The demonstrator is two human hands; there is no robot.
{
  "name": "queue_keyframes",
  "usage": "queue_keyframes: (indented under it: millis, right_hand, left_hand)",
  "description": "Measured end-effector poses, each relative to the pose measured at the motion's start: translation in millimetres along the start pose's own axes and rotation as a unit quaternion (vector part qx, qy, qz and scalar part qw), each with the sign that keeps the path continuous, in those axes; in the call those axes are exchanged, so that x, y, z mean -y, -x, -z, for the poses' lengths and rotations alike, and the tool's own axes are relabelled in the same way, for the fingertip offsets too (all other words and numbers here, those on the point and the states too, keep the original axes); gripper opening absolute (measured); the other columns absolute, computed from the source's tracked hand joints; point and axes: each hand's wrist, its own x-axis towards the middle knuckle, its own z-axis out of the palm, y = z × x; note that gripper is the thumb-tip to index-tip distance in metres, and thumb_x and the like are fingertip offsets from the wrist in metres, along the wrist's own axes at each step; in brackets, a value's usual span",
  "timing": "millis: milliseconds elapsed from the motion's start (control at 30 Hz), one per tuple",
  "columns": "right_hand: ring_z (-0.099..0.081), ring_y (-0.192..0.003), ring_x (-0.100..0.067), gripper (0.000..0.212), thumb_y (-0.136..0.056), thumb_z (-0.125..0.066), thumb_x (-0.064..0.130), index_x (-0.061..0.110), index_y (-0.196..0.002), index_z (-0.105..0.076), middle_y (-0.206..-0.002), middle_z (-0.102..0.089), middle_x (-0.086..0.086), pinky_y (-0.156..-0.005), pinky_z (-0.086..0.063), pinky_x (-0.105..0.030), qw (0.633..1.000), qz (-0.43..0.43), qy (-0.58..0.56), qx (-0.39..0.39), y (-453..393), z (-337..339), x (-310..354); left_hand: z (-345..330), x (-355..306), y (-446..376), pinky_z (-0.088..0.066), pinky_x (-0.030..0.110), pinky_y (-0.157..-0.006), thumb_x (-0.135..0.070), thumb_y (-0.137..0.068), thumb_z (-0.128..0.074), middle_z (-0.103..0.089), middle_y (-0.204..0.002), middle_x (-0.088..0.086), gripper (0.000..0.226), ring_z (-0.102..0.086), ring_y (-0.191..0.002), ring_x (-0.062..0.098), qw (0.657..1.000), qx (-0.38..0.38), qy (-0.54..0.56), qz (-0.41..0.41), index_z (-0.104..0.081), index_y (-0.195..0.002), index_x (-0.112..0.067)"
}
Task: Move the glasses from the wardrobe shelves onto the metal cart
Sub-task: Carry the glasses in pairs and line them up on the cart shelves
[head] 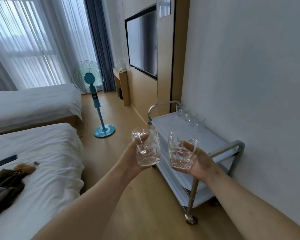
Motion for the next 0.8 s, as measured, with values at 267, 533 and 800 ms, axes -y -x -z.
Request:
queue_keyframes:
  millis: [267, 533, 800]
  right_hand:
    - [-0.061, -0.122, -0.043, 0.058, -0.088, -0.077, 0.031, 0.007, -0.138, -0.06, -0.137, -0.061, -0.021, -0.107, -0.041, -0.067, 0.999, -0.001, 0.011, -0.053, -50.7, -3.2, -6.3]
    - [-0.062, -0.121, -0.042, 0.079, -0.067, -0.091, 0.034, 0.009, -0.137, -0.062, -0.137, -0.061, -0.02, -0.106, -0.043, -0.064, 0.997, 0.013, 0.026, -0.067, -122.0, -0.8, 7.8]
    - [-0.067, -0.11, -0.037, 0.063, -0.078, -0.083, 0.04, 0.012, -0.132, -0.064, -0.127, -0.065, -0.016, -0.099, -0.051, -0.056, 1.0, 0.009, -0.001, -0.02, -219.0, 19.8, 45.1]
  left_hand:
    - [45.5, -24.8, -64.7, -0.053, 0.041, -0.089, -0.038, -0.082, -0.08, -0.064, -0.103, 0.007, 0.056, -0.064, -0.088, 0.024, 0.997, 0.035, 0.014, 0.061, -0.061, -0.127, -0.011]
    - [86.1, -48.5, -127.3, -0.055, 0.037, -0.086, -0.037, -0.082, -0.08, -0.063, -0.104, 0.006, 0.059, -0.064, -0.085, 0.022, 0.995, 0.027, 0.024, 0.088, -0.063, -0.133, -0.01]
    - [118.9, -84.0, -228.3, -0.048, 0.034, -0.078, -0.035, -0.076, -0.086, -0.059, -0.095, 0.003, 0.037, -0.058, -0.081, 0.02, 0.992, -0.041, 0.009, 0.117, -0.068, -0.1, -0.014]
